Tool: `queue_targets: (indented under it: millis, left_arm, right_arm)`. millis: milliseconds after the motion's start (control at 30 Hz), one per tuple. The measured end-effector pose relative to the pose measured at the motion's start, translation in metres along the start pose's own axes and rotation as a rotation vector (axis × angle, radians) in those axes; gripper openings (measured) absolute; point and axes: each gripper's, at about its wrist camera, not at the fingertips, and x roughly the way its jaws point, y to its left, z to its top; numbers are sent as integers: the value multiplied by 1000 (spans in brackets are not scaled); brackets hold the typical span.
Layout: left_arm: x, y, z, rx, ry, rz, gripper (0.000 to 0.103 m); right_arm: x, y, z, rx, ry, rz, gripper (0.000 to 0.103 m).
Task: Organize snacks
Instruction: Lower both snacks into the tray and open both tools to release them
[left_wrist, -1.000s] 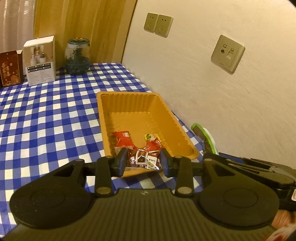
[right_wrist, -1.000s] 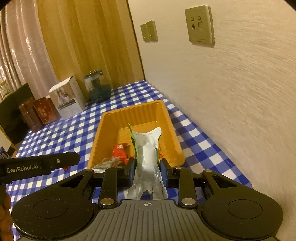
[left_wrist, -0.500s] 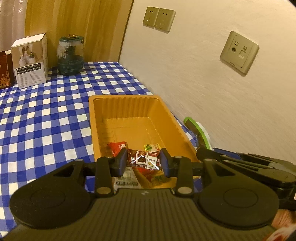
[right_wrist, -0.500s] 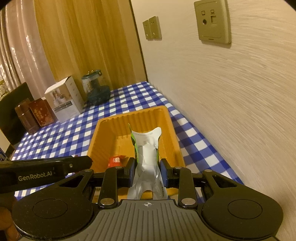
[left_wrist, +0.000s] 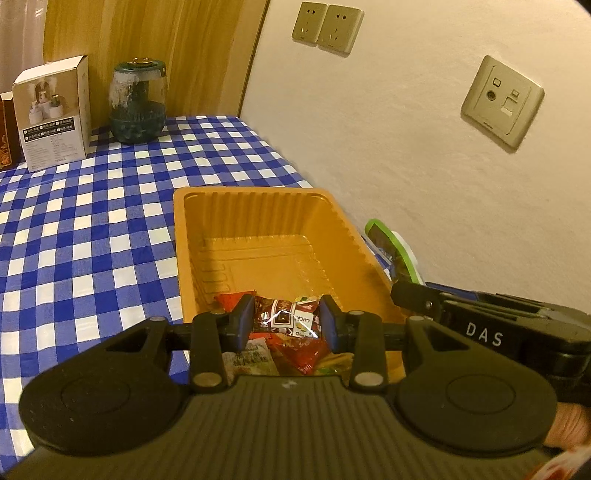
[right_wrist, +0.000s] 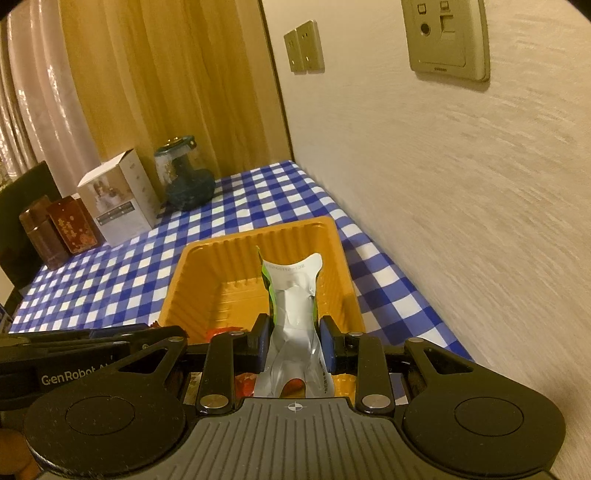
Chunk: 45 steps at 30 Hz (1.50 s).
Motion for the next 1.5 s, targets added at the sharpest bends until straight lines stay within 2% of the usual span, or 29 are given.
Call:
queue_targets:
  millis: [200,267,300,333,733,1500]
  left_arm:
    - [10,1,5,3,-5,1,36]
    - [13,2,6,-2,-10,-10,49]
    - [15,3,5,2,-7,-14,60]
    - [15,4,5,6,-7,-8,61]
    - [1,27,-13,-33,-2,32,61]
    - [-5,34,-11,-52,-16,48,63]
  right_arm:
    - [8,-1,0,4,7,-4,29]
    - [10,-1,-1,6,9,-6,29]
    - [11,-2,-1,7,10,-7,29]
    - [11,-2,-1,9,12,-7,29]
    - [13,4,-4,11,24,2,29]
    - [26,17,5,3,31,38,29]
